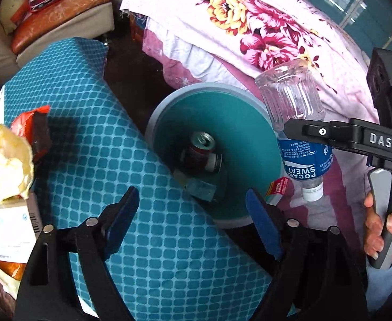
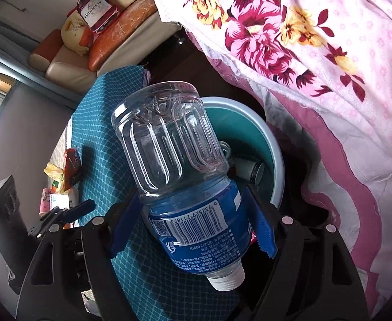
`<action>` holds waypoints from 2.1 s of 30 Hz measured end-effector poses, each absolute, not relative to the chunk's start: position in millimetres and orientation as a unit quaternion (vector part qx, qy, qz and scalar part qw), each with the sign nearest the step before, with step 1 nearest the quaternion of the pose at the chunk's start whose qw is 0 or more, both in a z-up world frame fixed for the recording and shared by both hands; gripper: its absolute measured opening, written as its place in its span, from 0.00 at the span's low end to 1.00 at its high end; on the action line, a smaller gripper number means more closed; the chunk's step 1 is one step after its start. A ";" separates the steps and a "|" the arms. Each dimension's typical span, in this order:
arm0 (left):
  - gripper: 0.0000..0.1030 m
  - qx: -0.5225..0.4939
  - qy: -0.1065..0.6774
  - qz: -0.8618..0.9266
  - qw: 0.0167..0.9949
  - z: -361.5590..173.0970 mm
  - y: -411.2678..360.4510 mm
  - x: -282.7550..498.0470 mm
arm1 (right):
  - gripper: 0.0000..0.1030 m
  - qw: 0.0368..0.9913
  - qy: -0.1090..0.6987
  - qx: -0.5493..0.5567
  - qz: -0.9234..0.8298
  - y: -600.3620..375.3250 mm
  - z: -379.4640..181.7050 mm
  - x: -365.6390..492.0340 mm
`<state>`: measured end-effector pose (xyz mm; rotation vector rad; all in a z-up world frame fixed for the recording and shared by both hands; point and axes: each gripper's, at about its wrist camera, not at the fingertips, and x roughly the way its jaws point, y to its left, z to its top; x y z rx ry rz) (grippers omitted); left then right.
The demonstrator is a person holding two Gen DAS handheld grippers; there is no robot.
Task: Collect trash
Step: 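Carry the can and bottle over the wastebasket and open both tools to drop them, then grasp the pink-white snack wrapper with the left tool while the right tool grasps the light-blue snack bar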
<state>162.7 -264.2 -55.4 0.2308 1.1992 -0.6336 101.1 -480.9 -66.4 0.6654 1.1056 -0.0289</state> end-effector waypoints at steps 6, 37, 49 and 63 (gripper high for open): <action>0.89 0.094 0.546 -0.293 0.779 -47.8 -248.3 155.6 | 0.71 0.794 0.527 0.304 -0.013 -471.2 -65.0 104.7; 0.89 0.003 0.541 -0.234 0.808 -20.9 -70.0 73.3 | 0.83 0.814 0.568 0.082 0.089 -291.8 -3.3 62.0; 0.89 -0.038 0.543 -0.175 0.821 -23.7 20.0 30.4 | 0.83 0.753 0.616 -0.066 0.222 -162.0 -27.1 22.0; 0.89 -0.088 0.536 -0.116 0.831 -21.7 93.4 -14.4 | 0.83 0.686 0.662 -0.161 0.256 -98.1 -82.2 2.8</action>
